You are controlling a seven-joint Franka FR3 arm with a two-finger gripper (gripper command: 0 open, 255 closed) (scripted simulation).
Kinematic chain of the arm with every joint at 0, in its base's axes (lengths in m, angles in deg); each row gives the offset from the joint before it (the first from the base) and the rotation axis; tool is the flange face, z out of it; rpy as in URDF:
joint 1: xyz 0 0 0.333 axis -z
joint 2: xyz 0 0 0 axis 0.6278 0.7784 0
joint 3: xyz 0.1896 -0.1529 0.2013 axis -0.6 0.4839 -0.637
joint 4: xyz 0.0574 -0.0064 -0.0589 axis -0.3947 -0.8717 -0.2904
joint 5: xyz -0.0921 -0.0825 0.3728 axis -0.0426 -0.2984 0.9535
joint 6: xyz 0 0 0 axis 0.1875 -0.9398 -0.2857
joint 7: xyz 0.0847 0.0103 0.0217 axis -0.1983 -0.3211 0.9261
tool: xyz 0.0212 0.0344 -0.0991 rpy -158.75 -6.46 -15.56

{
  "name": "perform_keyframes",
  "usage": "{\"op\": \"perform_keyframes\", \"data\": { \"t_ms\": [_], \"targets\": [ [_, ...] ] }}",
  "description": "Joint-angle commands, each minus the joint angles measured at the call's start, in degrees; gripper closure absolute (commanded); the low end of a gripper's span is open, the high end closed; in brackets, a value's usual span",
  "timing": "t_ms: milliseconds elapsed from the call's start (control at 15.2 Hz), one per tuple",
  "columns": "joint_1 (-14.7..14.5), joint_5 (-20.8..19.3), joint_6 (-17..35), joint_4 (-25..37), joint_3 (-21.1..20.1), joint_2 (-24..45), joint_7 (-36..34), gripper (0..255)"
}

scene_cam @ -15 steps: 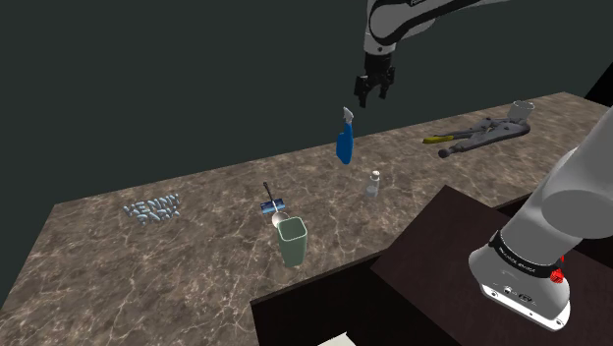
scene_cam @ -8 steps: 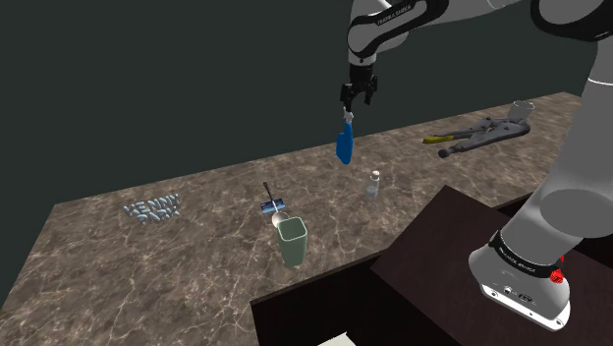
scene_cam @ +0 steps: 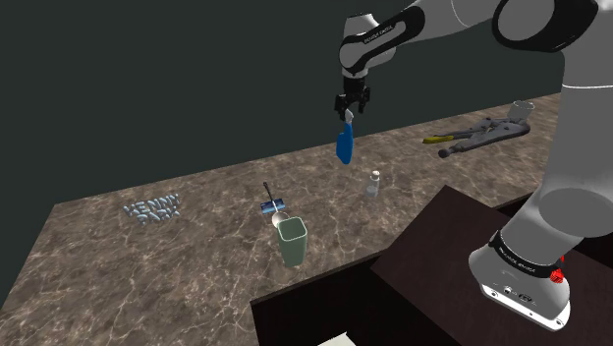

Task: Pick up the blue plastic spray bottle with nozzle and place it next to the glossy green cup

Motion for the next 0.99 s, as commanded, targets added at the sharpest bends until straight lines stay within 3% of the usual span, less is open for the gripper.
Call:
{"op": "perform_keyframes", "data": {
  "t_ms": [0, 594, 660, 924],
  "targets": [
    [0.1, 0.1, 1.4, -0.6, 0.0, 0.8, 0.1, 0],
    [0.1, 0.1, 1.7, -0.7, 0.0, 1.0, 0.1, 0],
    [0.1, 0.1, 1.7, -0.7, 0.0, 1.0, 0.1, 255],
    [0.1, 0.1, 1.7, -0.7, 0.0, 1.0, 0.1, 255]
  ]
}}
